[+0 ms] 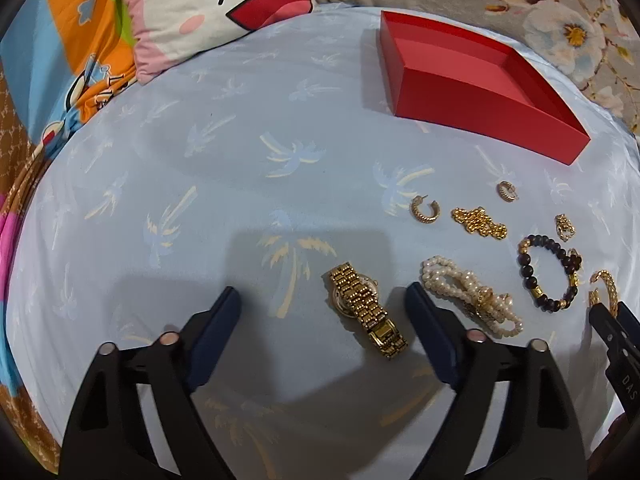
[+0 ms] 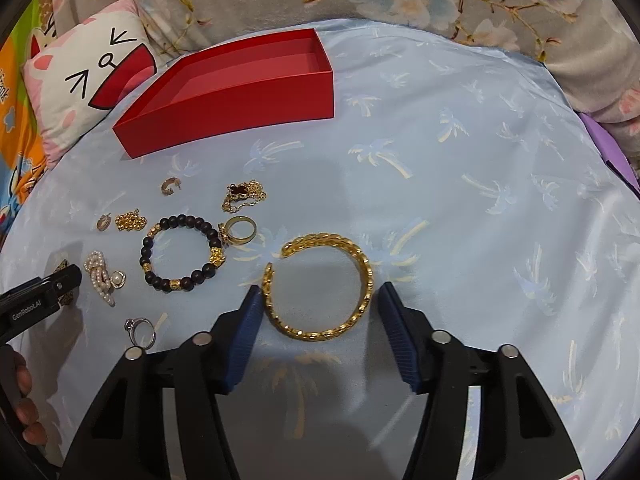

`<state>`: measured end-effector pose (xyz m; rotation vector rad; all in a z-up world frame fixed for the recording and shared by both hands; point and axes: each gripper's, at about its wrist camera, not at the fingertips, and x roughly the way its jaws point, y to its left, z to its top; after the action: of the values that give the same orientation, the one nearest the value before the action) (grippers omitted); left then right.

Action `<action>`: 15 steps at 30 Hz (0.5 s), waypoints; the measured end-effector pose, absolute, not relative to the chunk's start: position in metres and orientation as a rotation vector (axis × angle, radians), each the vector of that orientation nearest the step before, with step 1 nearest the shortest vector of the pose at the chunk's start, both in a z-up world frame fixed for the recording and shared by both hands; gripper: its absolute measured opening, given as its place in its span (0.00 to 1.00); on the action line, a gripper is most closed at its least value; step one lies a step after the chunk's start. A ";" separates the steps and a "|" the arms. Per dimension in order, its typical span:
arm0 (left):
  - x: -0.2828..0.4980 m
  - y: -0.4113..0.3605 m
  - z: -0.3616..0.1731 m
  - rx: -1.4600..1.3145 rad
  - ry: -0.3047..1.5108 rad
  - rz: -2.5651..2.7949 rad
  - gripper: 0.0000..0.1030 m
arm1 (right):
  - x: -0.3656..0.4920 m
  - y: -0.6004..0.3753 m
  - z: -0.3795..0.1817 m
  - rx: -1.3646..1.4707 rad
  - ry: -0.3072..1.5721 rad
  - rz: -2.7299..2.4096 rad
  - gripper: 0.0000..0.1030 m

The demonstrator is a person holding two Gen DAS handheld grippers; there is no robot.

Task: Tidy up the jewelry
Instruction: 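Grasp the gold watch with the left tool while the right tool grasps the gold bangle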

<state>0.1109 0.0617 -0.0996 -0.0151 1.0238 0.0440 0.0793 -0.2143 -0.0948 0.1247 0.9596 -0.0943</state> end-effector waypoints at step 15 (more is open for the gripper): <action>0.100 0.055 -0.092 -0.047 1.022 -0.059 0.18 | 0.074 -0.217 -0.093 0.157 0.967 -0.073 0.52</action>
<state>0.0997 0.0553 -0.0924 -0.0473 1.0221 -0.0587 0.0738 -0.2168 -0.0934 0.1571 0.9672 -0.0734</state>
